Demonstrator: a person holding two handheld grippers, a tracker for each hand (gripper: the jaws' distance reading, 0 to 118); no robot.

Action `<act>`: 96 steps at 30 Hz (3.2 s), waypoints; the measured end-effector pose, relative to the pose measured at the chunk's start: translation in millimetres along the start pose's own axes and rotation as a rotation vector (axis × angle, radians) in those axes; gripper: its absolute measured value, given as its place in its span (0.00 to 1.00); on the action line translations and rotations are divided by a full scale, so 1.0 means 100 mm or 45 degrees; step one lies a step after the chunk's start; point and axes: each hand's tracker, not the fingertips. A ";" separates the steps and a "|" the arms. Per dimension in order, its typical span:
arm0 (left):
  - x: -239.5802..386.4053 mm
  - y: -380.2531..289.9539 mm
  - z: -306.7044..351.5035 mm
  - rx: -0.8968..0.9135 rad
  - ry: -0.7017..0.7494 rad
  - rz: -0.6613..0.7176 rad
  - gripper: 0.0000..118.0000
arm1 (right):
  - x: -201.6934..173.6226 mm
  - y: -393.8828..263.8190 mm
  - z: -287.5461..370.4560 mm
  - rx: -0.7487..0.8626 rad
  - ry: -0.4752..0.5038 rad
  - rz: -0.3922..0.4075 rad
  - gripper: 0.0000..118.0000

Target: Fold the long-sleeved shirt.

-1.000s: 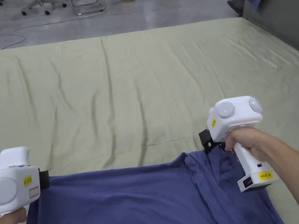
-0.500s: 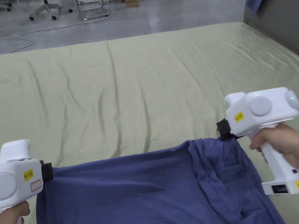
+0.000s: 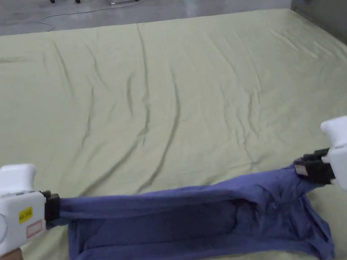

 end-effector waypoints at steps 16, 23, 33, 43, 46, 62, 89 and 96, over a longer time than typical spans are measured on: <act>0.05 -0.38 -0.08 0.062 0.024 0.132 0.99 | 0.03 -0.25 -0.29 -0.110 -0.133 0.026 0.84; 0.25 0.11 0.40 0.276 0.024 0.111 0.89 | -0.17 0.22 0.18 0.262 -0.146 -0.093 0.78; 0.13 0.22 0.33 0.281 -0.246 0.238 0.56 | -0.26 0.25 0.06 0.307 -0.116 -0.113 0.00; -1.02 -0.31 -0.48 -0.126 -0.636 0.783 0.99 | -0.39 0.21 -0.06 0.218 -0.034 -0.130 0.00; -1.07 -0.65 -0.85 -0.283 -0.776 0.973 0.98 | -0.36 0.22 -0.11 0.202 -0.008 -0.124 0.00; -0.18 -0.35 -1.45 -0.262 -1.055 0.801 1.00 | -0.43 0.19 -0.09 0.147 0.023 -0.116 0.00; -1.91 -0.40 -0.19 0.049 -0.397 0.829 0.04 | -0.56 0.14 -0.14 0.118 0.059 -0.107 0.00; -0.90 0.00 -0.05 0.077 -0.750 0.658 0.04 | -0.57 0.16 -0.16 0.126 0.063 -0.105 0.00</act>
